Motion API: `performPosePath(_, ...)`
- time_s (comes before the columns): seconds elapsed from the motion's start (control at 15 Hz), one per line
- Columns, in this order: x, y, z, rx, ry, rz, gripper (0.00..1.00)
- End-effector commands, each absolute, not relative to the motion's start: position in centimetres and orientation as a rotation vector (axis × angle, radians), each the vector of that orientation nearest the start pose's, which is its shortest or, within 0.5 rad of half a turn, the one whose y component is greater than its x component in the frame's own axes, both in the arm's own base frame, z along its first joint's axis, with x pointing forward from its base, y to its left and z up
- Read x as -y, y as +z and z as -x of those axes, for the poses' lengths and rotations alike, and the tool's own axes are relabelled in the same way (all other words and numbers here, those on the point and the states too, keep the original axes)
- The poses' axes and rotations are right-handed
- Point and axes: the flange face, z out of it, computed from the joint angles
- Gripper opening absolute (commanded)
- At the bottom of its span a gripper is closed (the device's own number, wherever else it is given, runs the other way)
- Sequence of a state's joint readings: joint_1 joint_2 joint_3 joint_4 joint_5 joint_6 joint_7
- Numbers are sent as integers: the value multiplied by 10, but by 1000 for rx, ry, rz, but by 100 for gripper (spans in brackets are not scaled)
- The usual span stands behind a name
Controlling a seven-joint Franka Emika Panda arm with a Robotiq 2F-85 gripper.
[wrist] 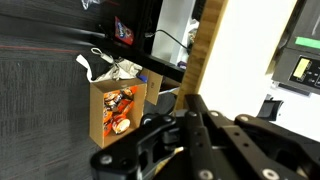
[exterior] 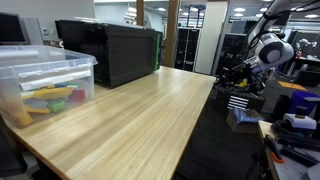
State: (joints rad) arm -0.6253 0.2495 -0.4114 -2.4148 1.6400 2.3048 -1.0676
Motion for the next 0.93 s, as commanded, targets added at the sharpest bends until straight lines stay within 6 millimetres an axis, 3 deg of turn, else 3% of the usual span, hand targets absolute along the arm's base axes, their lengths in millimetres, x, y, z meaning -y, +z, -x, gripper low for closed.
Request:
performPosePath(0.0, 386, 225, -251, -1599, -874, 1998, 2)
performPosePath(0.47, 391, 226, -240, -1612, -865, 1992, 2)
performPosePath(0.87, 405, 235, -218, -1681, -901, 2002, 1)
